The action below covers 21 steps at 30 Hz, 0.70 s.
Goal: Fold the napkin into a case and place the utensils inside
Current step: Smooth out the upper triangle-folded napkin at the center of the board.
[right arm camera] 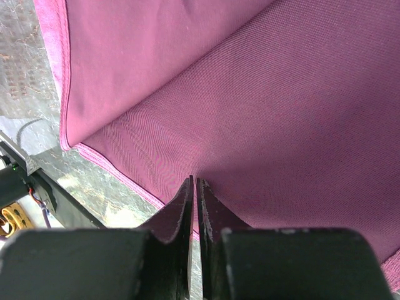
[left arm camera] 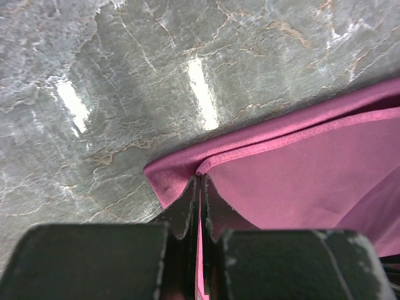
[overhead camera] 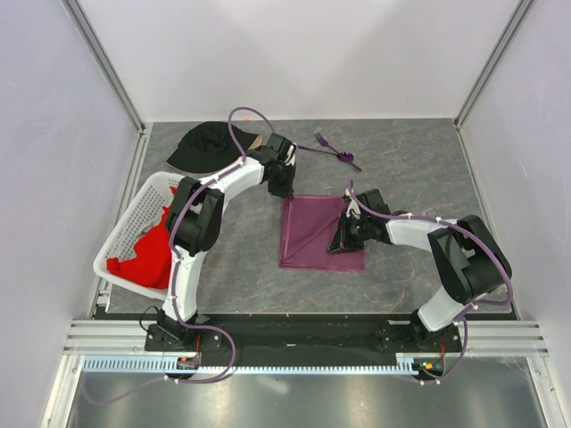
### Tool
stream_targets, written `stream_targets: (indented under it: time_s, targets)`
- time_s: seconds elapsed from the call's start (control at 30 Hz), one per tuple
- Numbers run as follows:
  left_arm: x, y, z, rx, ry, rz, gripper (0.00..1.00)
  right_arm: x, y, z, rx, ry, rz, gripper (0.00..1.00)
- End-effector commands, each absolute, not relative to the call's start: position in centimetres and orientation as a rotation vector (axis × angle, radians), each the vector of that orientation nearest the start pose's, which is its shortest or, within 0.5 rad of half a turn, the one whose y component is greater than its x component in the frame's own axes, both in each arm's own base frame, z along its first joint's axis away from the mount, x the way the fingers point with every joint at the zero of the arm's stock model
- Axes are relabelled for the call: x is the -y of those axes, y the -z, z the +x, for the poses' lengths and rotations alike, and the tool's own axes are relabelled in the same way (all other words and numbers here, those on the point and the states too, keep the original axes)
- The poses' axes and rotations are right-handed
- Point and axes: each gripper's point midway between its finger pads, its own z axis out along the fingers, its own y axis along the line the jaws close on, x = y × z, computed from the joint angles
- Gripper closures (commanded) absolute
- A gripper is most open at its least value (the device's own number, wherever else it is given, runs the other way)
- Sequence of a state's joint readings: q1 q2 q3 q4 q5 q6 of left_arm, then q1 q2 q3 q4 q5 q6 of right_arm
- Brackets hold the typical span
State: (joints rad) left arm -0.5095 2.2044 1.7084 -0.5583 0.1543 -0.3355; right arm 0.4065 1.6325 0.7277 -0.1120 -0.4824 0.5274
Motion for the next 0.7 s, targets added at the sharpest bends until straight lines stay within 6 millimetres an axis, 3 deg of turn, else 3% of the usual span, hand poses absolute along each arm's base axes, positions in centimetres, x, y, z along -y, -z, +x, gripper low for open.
stream_targets:
  time_s: [0.0,0.33,0.53,0.67]
  targets:
    - [28.0,-7.1,44.1,-2.569,0.489,0.226,0.98,-20.8,-0.5,25.2,-2.727,-0.877,-0.01,0.89]
    - [27.1,-6.1,43.7,-2.599,0.462,0.213,0.98,-21.0,-1.2,25.7,-2.709,-0.895,0.001,0.89]
    - [26.9,-5.7,43.4,-2.613,0.468,0.2,0.98,-22.0,-4.8,27.9,-2.616,-0.968,0.036,0.89]
    - [26.8,-5.7,43.4,-2.615,0.458,0.195,0.98,-21.8,-8.5,30.9,-2.506,-0.971,0.089,0.89]
